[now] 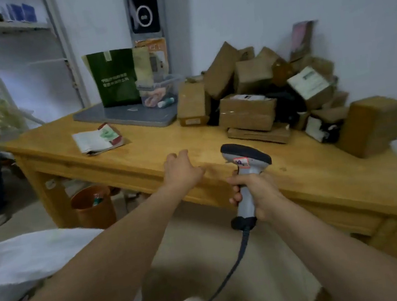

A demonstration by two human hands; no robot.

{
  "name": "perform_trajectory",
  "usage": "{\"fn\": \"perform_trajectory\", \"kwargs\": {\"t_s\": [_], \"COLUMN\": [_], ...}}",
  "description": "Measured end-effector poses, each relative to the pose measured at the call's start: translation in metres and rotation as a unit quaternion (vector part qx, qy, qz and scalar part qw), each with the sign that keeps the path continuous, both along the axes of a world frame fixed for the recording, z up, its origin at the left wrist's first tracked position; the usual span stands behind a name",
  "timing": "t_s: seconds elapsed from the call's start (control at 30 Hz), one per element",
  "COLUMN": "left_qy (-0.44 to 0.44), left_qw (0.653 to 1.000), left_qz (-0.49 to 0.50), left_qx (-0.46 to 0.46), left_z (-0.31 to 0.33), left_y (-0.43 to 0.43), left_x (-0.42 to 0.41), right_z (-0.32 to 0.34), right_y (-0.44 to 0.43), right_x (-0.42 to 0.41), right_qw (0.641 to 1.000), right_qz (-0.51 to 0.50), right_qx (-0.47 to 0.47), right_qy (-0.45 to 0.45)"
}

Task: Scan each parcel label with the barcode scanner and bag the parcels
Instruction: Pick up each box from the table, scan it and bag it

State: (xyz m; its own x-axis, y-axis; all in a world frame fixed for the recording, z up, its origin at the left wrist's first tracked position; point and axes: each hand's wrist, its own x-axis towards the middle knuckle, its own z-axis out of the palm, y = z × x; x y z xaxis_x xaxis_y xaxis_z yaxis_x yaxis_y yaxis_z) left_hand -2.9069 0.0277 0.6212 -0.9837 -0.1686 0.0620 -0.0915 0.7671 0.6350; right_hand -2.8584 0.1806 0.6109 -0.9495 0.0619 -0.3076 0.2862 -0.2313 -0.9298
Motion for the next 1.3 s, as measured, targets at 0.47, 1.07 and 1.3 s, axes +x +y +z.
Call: {"fn": "perform_trajectory", "kwargs": {"t_s": [0.47, 1.07, 1.3], "left_qy": [0.065, 0.101, 0.220], "left_qw": [0.954, 0.950, 0.901], "left_qz": [-0.289, -0.296, -0.360], "left_qx": [-0.039, 0.012, -0.102], "left_z": [0.052, 0.057, 0.021], "left_y": [0.300, 0.365, 0.241], "left_x": [-0.063, -0.098, -0.030], "right_z": [0.034, 0.023, 0.005], "right_y": [0.259, 0.316, 0.280], "right_x": [0.001, -0.004, 0.020], "right_qw": [0.952, 0.935, 0.937], "right_qz": [-0.265, -0.310, -0.321], "right_qx": [-0.142, -0.167, -0.128], "right_qy": [0.057, 0.045, 0.042]}}
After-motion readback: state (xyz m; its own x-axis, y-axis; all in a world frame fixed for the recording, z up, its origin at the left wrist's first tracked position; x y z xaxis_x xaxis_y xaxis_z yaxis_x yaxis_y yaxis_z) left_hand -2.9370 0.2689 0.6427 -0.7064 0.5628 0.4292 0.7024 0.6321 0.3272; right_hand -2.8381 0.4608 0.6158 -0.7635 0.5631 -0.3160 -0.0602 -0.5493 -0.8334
